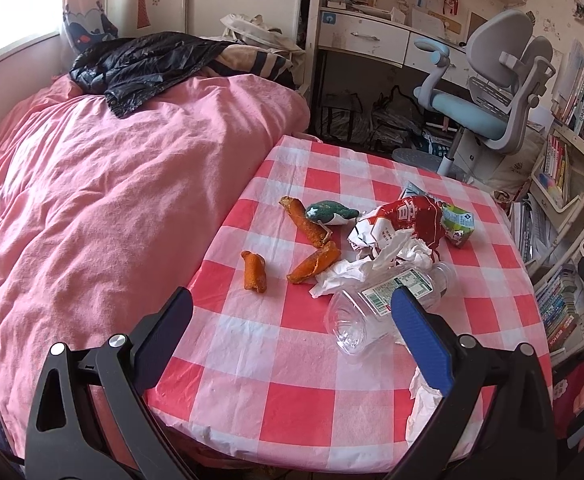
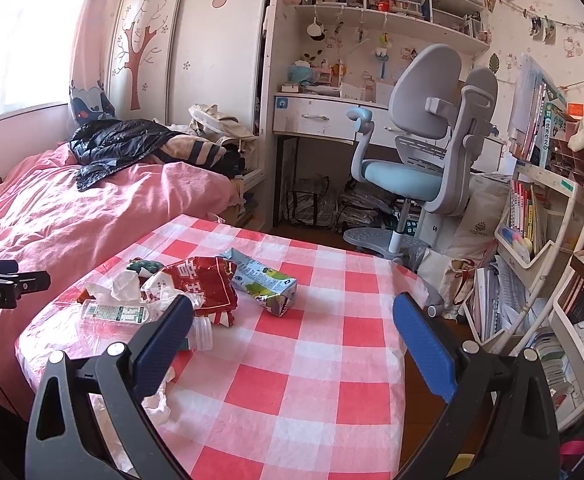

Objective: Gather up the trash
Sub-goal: 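Move the right gripper toward the crumpled white tissue on the table, then grasp the crumpled white tissue with the right gripper and lift it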

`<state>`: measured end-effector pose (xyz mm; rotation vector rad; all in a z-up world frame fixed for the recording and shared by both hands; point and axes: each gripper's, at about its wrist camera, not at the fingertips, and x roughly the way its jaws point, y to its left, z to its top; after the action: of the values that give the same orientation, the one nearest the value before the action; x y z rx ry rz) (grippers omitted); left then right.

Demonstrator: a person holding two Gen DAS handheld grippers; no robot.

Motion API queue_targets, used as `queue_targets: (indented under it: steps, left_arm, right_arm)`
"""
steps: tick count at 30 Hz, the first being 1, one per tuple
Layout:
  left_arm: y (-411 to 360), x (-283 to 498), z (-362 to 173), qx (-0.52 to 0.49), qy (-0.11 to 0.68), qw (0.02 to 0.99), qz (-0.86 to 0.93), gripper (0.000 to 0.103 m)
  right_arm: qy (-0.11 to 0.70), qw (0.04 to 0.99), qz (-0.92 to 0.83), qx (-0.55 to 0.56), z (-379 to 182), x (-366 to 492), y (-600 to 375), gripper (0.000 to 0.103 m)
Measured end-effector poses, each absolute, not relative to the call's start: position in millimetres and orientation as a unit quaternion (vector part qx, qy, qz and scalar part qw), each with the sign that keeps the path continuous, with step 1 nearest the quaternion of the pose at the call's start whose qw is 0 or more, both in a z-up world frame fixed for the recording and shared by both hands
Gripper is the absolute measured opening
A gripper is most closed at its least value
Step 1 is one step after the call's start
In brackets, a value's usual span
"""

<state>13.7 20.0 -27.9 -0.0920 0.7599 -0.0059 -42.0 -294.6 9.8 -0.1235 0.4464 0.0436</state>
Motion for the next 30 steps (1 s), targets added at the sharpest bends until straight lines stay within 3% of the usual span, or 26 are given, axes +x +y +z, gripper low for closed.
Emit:
queue_targets:
  steps: [21,30]
  left_arm:
    - [13,18,-26,-0.031,0.379,0.925,0.002,0.096]
    - [43,27,-31,-0.052,0.396,0.916,0.039,0.096]
  right_arm:
    - [0.231,0.968,0.053,-0.081,8,-43,-285,0.096]
    - [0.342,0.905,0.245,-0.067,-25,-34,-242,0.096]
